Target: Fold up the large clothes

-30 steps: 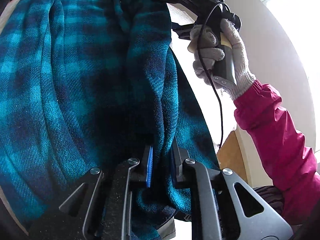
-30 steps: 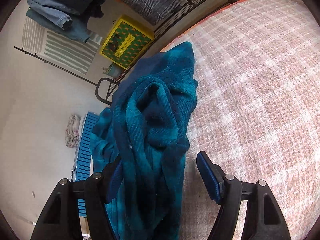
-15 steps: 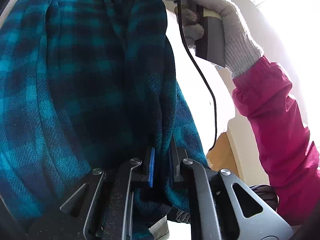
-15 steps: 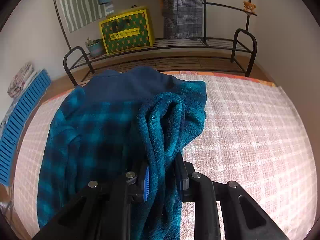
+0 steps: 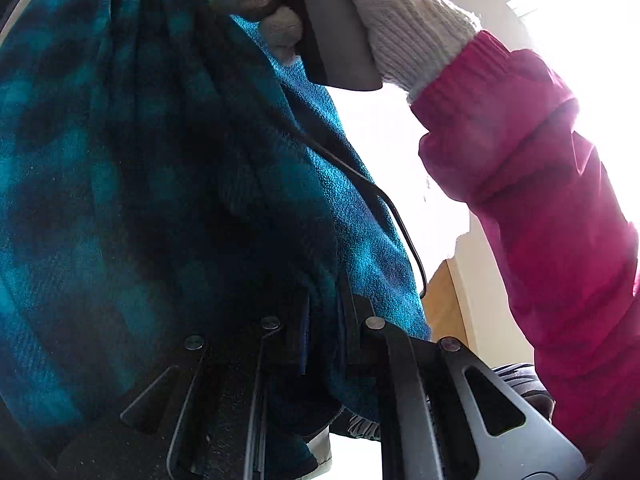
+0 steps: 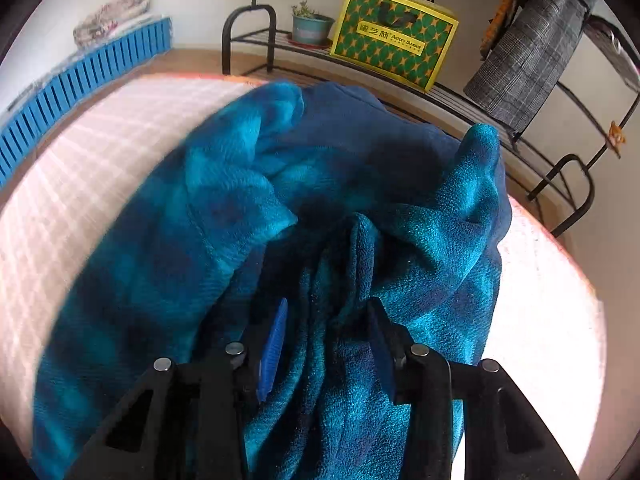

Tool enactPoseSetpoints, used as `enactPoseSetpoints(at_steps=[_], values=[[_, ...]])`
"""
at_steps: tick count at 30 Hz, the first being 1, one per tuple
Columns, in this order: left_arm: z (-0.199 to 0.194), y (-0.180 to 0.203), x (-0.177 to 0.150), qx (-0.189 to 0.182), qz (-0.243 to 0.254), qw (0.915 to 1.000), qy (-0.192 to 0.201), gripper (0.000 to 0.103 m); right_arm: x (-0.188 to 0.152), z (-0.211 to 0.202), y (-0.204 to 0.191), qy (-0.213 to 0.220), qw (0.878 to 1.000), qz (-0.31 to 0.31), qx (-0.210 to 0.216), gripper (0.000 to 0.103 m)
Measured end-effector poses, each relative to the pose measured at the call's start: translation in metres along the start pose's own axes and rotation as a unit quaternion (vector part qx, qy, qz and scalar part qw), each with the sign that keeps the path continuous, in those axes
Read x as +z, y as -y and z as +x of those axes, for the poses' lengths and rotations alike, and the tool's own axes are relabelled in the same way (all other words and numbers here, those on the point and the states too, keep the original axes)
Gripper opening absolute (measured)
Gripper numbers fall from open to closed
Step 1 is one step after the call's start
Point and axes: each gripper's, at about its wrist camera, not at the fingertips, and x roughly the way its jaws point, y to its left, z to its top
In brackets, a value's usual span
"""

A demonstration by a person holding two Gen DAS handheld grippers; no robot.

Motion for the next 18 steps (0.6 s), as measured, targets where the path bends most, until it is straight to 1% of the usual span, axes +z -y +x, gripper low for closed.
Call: enactPoseSetpoints(at_steps=[1,2,3,4,5,6,7,8,10,12,15,17,18], values=[[0.001,-0.002,0.003,-0.002,-0.002,1.0,0.0,0.008,-0.003,-0.012,0.014,0.016,0.998,0.029,0.051,0.043],[0.001,-0.003,0.002,-0.002,-0.002,1.0,-0.001,0.008,-0.006,-0.021,0.027,0.035,0.993,0.061,0.092,0.046],[0.001,-0.004,0.002,-0.003,-0.002,1.0,-0.001,0.008,-0.011,-0.033,0.043,0.057,0.987,0.092,0.117,0.048],[0.002,-0.006,0.003,-0.003,-0.002,1.0,-0.002,0.008,-0.015,-0.042,0.06,0.076,0.981,0.119,0.133,0.048],[0.003,-0.007,0.003,-0.004,-0.002,1.0,-0.004,0.008,-0.018,-0.045,0.073,0.087,0.976,0.147,0.133,0.047],[0.003,-0.008,0.003,-0.004,-0.003,1.0,-0.004,0.008,-0.02,-0.046,0.088,0.088,0.973,0.173,0.121,0.045],[0.004,-0.008,0.004,-0.004,-0.004,1.0,-0.005,0.008,-0.019,-0.044,0.101,0.084,0.972,0.194,0.104,0.039],[0.005,-0.009,0.004,-0.004,-0.004,1.0,-0.005,0.008,-0.017,-0.039,0.109,0.077,0.971,0.206,0.088,0.031],[0.007,-0.007,0.004,-0.003,-0.004,1.0,-0.006,0.008,-0.015,-0.027,0.119,0.065,0.97,0.226,0.059,0.031],[0.008,-0.006,0.002,-0.004,-0.004,1.0,-0.006,0.008,-0.008,-0.011,0.124,0.058,0.967,0.243,0.056,0.031],[0.011,-0.003,-0.003,-0.002,-0.005,1.0,-0.008,0.008,0.005,0.012,0.117,0.055,0.967,0.243,0.061,0.031],[0.012,-0.003,-0.004,0.0,-0.005,0.9999,-0.009,0.008,0.018,0.03,0.103,0.047,0.972,0.221,0.061,0.031],[0.013,-0.003,-0.004,0.001,-0.005,0.9999,-0.009,0.008,0.021,0.043,0.092,0.036,0.976,0.206,0.06,0.031]])
